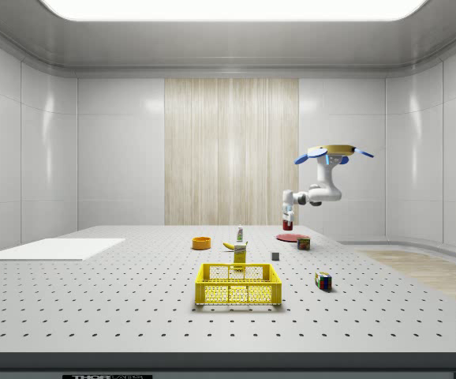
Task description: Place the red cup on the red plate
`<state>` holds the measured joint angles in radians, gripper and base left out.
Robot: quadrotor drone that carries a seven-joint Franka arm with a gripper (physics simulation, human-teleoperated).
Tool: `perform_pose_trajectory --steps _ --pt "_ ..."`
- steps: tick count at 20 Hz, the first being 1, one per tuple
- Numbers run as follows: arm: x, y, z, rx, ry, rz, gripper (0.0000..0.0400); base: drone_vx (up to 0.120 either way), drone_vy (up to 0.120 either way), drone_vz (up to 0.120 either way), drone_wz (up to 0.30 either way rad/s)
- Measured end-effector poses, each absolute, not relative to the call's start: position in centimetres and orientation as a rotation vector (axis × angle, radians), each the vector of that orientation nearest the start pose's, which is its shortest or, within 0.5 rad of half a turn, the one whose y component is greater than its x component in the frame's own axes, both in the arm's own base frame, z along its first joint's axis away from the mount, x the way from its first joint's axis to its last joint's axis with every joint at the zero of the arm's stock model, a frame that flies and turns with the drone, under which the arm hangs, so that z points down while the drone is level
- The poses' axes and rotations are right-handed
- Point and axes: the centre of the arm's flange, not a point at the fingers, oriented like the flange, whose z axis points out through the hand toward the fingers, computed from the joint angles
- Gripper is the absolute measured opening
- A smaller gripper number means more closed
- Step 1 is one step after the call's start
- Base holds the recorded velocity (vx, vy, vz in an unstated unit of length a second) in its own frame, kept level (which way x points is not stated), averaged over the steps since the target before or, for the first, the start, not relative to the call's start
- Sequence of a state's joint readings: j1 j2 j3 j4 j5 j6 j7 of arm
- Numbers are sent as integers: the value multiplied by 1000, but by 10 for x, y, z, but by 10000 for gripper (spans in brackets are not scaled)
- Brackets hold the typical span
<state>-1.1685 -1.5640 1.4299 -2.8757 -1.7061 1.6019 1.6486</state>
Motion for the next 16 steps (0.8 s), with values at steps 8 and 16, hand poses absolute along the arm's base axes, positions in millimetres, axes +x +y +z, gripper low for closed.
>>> perform_pose_trajectory --steps 8,16 --pt "307 2 477 1 -2 744 100 -120 -120 0 0" --pt "307 2 477 1 -2 744 100 -20 -120 -35 0"
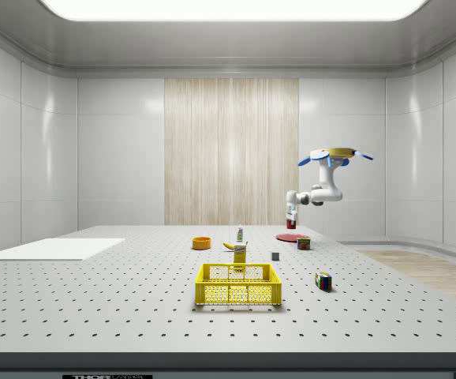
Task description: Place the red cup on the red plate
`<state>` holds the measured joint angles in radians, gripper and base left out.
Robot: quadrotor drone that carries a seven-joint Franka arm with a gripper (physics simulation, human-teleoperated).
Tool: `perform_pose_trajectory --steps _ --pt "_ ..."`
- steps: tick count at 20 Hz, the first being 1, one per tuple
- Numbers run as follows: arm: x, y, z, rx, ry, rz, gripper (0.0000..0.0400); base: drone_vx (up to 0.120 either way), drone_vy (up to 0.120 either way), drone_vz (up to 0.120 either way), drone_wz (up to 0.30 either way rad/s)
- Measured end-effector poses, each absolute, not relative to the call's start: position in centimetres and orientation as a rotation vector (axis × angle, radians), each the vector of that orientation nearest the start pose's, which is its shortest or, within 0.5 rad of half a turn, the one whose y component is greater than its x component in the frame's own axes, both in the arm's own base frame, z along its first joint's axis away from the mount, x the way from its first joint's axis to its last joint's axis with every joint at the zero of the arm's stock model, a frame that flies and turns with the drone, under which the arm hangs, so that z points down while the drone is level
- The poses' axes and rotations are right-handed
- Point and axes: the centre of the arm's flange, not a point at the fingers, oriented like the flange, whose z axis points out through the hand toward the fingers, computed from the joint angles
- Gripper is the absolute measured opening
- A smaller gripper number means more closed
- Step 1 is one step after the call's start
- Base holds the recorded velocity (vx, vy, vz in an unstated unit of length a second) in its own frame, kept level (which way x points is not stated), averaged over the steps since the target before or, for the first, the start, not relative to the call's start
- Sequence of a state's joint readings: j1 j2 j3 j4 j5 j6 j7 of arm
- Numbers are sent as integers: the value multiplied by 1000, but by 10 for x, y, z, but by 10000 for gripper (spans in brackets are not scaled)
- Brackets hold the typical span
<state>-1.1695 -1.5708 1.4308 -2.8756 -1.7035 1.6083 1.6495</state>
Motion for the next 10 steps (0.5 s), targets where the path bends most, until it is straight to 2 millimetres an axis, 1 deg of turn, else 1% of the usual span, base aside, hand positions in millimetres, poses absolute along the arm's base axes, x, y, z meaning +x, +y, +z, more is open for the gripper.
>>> perform_pose_trajectory --steps 3,4,10 --pt "307 2 477 1 -2 744 100 0 -120 -120 0" --pt "307 2 477 1 -2 744 100 0 -120 0 0" --pt "307 2 477 1 -2 744 100 -120 -120 0 0"
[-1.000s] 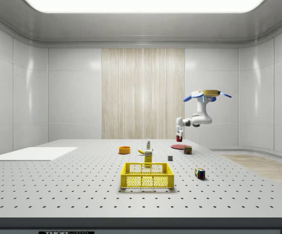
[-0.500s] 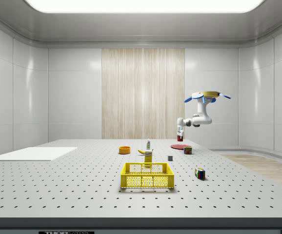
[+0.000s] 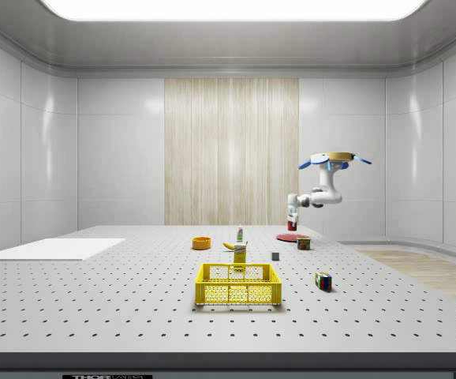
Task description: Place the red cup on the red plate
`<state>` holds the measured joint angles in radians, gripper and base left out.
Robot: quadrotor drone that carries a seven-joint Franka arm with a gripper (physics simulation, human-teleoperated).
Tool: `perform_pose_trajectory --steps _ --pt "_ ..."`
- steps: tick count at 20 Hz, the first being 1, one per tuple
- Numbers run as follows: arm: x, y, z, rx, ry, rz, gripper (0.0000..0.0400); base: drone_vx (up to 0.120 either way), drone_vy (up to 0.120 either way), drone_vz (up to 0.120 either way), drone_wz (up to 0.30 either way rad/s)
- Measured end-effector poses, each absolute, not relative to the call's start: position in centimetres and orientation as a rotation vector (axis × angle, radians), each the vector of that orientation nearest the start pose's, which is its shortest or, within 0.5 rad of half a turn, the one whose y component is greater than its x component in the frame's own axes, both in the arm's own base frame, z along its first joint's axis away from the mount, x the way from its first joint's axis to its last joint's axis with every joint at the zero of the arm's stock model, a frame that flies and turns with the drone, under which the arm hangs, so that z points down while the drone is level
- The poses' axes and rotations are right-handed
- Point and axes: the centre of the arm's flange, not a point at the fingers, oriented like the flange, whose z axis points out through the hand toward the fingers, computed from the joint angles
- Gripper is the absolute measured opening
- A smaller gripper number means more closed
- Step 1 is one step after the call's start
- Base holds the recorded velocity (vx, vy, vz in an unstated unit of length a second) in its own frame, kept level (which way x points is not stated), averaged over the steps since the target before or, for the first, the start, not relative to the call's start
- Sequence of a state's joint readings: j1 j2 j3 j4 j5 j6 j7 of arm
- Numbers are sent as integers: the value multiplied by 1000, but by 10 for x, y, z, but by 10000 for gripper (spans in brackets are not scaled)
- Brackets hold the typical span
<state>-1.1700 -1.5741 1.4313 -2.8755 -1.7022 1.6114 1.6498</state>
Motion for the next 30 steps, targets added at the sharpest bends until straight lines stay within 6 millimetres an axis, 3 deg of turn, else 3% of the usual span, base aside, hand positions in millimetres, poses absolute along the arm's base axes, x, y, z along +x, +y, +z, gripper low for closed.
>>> perform_pose_trajectory --steps 9,27,30 --pt "307 2 481 2 -2 740 101 -4 -84 0 0" --pt "307 2 547 1 -2 744 101 0 0 0 0" --pt "307 2 552 1 -2 757 246 0 0 0 0"
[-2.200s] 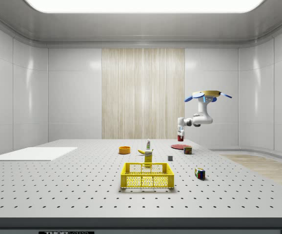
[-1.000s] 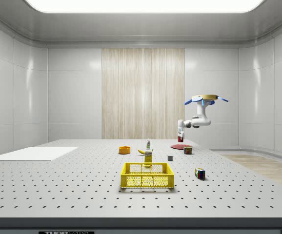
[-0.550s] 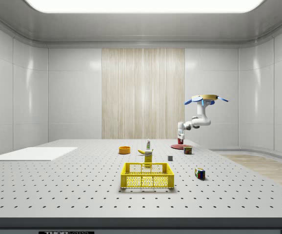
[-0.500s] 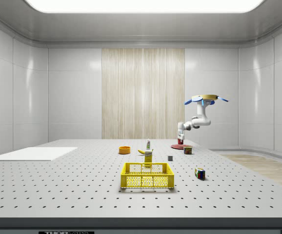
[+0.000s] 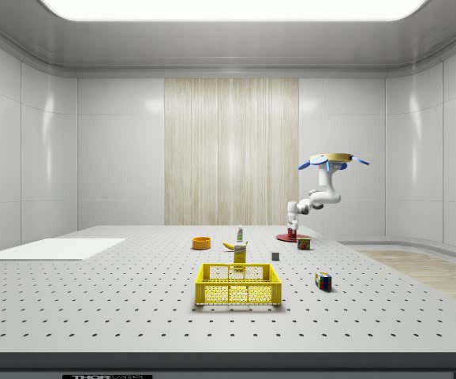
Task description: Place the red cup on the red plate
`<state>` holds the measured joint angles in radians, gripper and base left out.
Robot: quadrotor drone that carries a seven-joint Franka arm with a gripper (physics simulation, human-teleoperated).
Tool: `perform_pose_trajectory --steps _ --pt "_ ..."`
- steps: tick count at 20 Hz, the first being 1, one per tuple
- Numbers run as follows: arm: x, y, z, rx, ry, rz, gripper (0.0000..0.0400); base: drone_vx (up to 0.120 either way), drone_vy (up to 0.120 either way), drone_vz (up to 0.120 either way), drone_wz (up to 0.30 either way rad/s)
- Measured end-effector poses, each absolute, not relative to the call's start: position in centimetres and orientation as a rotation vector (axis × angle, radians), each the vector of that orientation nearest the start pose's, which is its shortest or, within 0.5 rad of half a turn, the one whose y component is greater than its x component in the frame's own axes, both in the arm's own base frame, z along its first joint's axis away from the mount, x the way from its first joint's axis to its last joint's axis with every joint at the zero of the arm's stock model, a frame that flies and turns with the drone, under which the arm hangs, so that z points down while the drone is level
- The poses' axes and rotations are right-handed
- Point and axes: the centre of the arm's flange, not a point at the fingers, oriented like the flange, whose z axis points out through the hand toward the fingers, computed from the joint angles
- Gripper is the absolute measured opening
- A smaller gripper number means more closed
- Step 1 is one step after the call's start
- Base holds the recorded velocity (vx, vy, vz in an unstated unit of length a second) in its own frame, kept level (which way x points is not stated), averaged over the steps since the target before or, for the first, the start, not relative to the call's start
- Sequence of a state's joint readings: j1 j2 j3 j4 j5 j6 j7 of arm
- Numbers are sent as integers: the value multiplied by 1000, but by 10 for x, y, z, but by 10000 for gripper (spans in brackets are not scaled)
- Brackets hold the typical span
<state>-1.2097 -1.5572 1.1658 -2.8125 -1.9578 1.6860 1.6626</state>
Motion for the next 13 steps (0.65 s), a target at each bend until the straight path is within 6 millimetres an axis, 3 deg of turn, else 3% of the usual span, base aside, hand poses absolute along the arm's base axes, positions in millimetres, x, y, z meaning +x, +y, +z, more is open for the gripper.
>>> perform_pose_trajectory --steps 2,5,13 --pt "307 2 552 1 -2 766 307 0 0 0 0" --pt "307 2 547 1 -2 774 356 0 0 0 0" --pt "307 2 539 1 -2 783 393 0 0 0 0"
